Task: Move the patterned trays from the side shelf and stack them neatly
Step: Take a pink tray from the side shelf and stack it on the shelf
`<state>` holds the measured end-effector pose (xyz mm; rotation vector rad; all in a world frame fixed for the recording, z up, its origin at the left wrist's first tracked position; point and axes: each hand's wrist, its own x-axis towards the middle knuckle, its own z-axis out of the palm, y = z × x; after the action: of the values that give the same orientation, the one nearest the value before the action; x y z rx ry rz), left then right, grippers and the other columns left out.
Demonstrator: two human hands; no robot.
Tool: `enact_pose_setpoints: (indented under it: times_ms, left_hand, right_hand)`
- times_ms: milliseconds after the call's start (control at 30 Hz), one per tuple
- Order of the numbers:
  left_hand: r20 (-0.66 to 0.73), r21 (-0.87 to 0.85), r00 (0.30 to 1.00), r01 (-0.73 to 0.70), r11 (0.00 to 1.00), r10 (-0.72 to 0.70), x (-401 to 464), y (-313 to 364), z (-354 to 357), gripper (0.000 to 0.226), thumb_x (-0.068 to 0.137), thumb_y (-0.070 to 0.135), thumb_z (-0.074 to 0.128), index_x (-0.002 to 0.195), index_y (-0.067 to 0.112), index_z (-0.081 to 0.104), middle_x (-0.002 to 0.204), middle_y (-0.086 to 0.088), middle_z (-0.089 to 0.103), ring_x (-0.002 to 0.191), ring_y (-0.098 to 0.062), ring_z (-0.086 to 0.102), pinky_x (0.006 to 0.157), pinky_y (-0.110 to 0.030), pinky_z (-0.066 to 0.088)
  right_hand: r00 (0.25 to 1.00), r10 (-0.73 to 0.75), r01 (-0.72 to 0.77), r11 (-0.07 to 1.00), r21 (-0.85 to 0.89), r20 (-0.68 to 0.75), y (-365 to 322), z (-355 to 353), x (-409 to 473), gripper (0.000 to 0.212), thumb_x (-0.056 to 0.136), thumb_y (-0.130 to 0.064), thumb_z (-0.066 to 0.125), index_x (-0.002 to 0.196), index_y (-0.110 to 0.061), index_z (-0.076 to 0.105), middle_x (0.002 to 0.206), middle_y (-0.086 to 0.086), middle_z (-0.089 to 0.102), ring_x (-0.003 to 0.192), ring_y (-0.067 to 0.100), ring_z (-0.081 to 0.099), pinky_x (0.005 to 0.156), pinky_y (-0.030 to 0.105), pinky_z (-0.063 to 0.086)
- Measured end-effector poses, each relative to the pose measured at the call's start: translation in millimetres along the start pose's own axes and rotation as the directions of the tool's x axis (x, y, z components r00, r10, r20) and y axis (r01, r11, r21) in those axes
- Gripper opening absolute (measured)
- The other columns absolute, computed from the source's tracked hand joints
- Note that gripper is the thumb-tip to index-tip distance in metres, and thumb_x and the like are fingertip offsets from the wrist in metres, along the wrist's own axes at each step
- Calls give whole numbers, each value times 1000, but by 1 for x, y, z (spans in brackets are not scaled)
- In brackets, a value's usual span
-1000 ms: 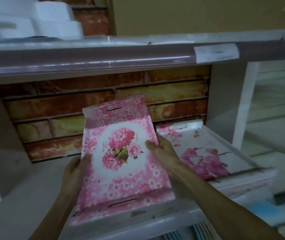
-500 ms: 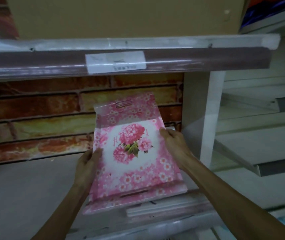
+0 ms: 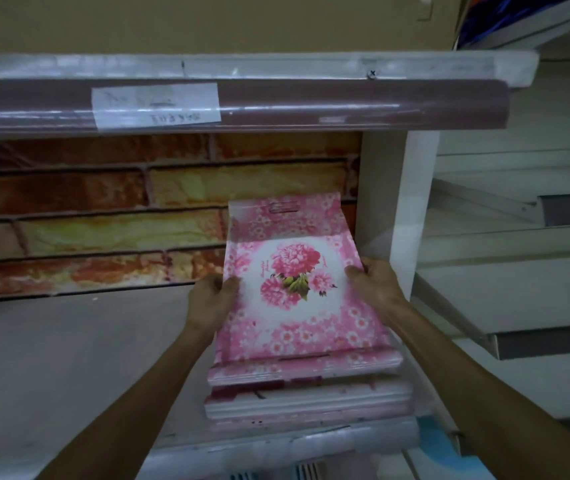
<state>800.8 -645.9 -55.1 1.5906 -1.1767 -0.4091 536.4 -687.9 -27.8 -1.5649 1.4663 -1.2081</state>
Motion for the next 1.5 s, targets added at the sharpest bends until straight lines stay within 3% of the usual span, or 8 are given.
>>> enact_pose_setpoints:
  times_ms: [233,433,600,733,900,1067,1233,1500]
  left_hand:
    - [56,290,998,11,957,-29,2,-15,16,37,93,34,55,82,2,68,84,-17,71,82,-33,66,66,-30,43]
    - [90,405,996,-11,914,-28,3,-18,16,33,94,30,51,73,5,55,77,-12,61,73,-28,56,63,-27,35]
    - [130,457,991,-28,889,-36,0,-18,16,31,94,27,51,72,5,54,73,-8,56,67,-25,55,61,-26,36]
    - [129,491,989,-2,871,-71,2,-18,14,31,92,25,52,79,0,65,73,-8,59,62,-19,52,58,-25,38]
    - [165,524,979,18,852,-122,6,-16,15,32,92,27,51,75,2,62,73,-8,61,59,-17,53,46,-21,35]
    - [195,451,966,65,890,-169,9,-11,0,40,88,31,60,65,-1,69,57,-5,66,48,-16,63,43,-17,47]
    - [268,200,941,156,967,-207,5,2,-19,30,87,24,67,72,0,75,63,-13,73,55,-28,72,51,-38,61]
    - [154,246,988,-34,969,-5,4,-8,-19,32,88,28,53,77,7,74,67,-6,74,61,-23,72,58,-37,61]
  right_hand:
    - [999,34,-37,996,-82,-42,32,8,6,17,92,-14,59,92,-5,73,84,10,71,76,27,68,69,32,57]
    - [999,36,-38,976,-215,-13,47,14,11,25,94,-15,57,86,1,73,76,10,67,56,12,57,41,8,37]
    - [999,33,-27,950,-311,13,54,19,14,29,96,-16,53,95,5,73,87,17,72,66,21,60,53,20,43]
    - [999,27,-19,932,-362,17,59,23,18,31,96,-17,54,88,6,72,74,10,66,58,16,56,39,5,35]
    - [999,42,-32,933,-360,20,61,23,17,29,95,-15,55,81,5,70,67,8,62,51,7,50,38,4,36]
    - [999,29,-21,945,-327,17,61,20,14,29,93,-21,60,85,3,74,72,12,67,51,4,51,41,2,37]
    - [998,61,-54,976,-212,27,61,14,11,17,91,-28,65,89,-14,74,78,0,71,62,5,62,50,13,42]
    - [998,61,-61,983,-172,-2,63,17,11,16,92,-23,62,84,-11,69,75,1,68,61,6,60,47,14,41]
